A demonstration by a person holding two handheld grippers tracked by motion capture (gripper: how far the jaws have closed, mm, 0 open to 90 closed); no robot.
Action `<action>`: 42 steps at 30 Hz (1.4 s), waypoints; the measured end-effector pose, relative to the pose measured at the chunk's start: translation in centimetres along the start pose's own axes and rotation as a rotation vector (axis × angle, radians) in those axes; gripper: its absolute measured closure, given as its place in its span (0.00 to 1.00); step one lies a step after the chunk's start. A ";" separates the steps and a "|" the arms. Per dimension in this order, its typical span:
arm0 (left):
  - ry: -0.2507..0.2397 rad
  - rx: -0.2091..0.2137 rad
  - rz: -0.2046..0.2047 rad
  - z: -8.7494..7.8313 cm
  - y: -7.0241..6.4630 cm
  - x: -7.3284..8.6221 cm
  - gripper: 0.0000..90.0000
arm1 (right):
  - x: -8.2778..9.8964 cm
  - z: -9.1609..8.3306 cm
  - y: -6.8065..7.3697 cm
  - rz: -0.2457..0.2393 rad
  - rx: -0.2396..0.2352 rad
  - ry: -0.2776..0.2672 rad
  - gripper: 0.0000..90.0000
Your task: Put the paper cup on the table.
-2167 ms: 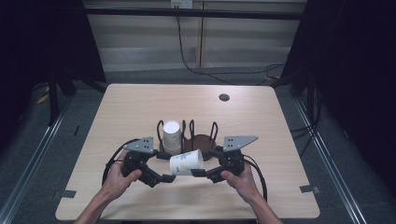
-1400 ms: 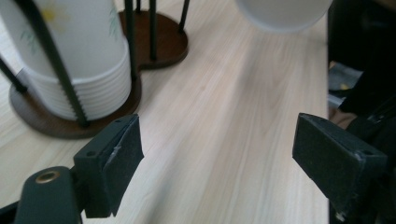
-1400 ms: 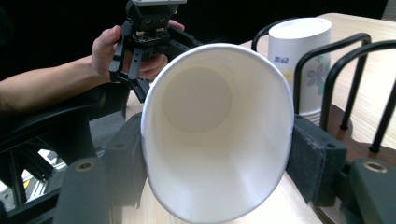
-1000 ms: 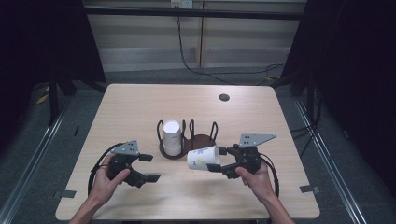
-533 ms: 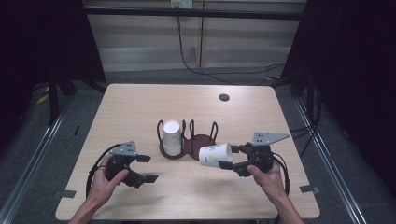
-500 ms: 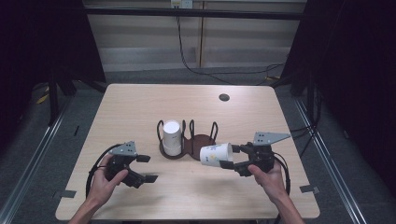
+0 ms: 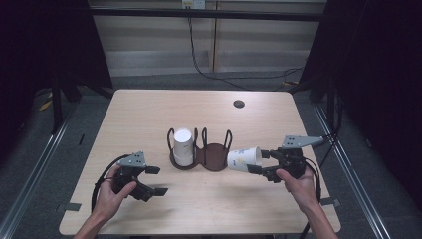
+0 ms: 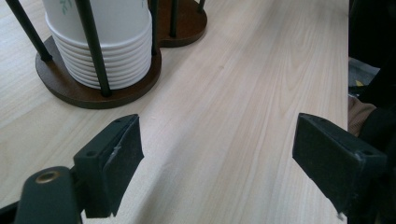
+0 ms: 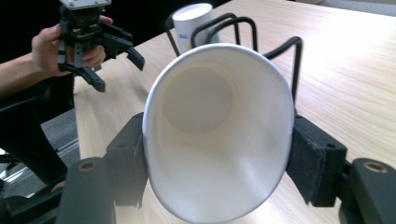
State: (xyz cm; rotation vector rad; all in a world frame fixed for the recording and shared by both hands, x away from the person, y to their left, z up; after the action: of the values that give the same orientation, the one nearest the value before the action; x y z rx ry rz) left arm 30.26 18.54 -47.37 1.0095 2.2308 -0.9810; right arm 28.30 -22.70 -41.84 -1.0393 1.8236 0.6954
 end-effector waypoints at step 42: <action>0.041 -0.007 0.021 0.0 0.1 0.3 0.18 | -2.0 1.0 -5.7 0.033 0.139 0.375 0.32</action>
State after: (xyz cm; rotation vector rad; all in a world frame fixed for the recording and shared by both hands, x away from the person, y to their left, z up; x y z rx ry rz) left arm 30.17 18.72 -47.65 1.0568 2.2504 -0.9505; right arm 34.23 -23.97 -40.67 -1.1025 2.1806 0.4027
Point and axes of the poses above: each handheld gripper's, and its own axes: z roughly forward along the jaws, x roughly out of its underside, y roughly to its left, the point moved 3 cm from there along z, roughly forward along the jaws, and after that the axes turned 15 degrees about -z, right-handed, at the moved point
